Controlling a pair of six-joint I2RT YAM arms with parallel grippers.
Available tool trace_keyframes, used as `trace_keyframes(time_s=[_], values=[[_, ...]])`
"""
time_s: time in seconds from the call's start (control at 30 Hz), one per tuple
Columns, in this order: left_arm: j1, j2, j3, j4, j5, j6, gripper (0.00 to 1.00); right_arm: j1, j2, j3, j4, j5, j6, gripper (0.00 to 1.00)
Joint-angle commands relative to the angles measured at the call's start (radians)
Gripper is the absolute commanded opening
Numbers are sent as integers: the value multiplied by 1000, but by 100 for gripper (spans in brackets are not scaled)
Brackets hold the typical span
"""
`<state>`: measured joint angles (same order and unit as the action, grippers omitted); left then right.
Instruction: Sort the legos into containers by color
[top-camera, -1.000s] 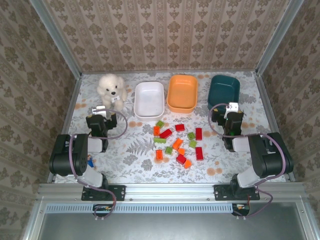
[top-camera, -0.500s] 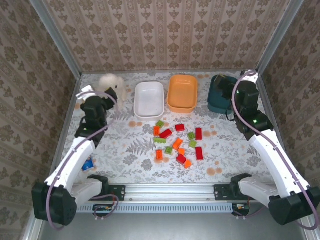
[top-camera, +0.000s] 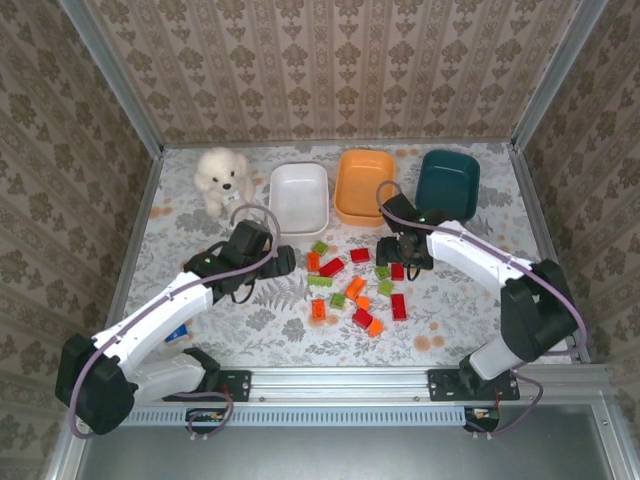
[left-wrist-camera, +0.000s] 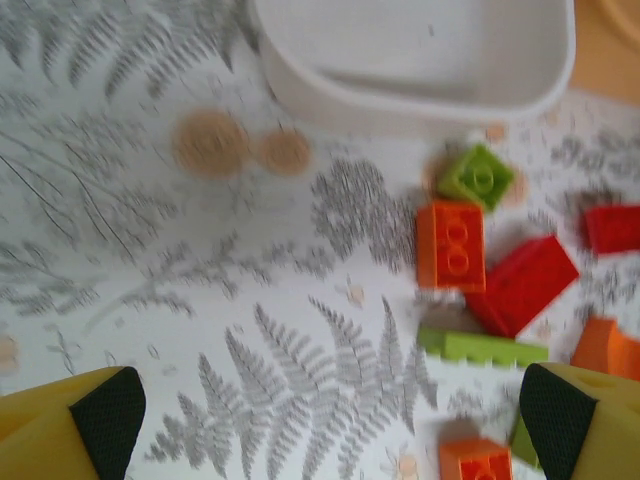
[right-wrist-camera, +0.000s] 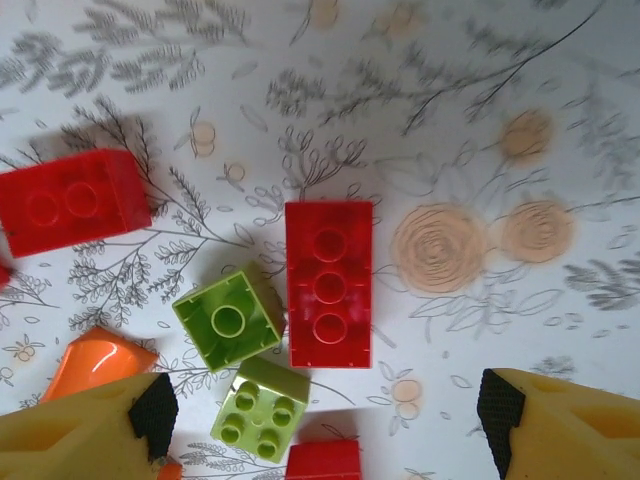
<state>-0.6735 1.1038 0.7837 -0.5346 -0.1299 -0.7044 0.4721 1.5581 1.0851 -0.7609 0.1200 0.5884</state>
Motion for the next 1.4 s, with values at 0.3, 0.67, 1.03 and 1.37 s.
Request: trace_keyframes(time_s=[0.3, 0.67, 1.03, 1.37], values=[[-30, 40, 33, -5, 48, -15, 100, -101, 203, 45, 115, -142, 86, 67], [-34, 43, 38, -2, 52, -18, 100, -109, 213, 30, 92, -106, 87, 35], [-41, 62, 67, 3, 61, -4, 100, -280, 52, 252, -21, 41, -50, 29], [-81, 78, 110, 18, 88, 14, 100, -488, 601, 840, -145, -54, -90, 28]])
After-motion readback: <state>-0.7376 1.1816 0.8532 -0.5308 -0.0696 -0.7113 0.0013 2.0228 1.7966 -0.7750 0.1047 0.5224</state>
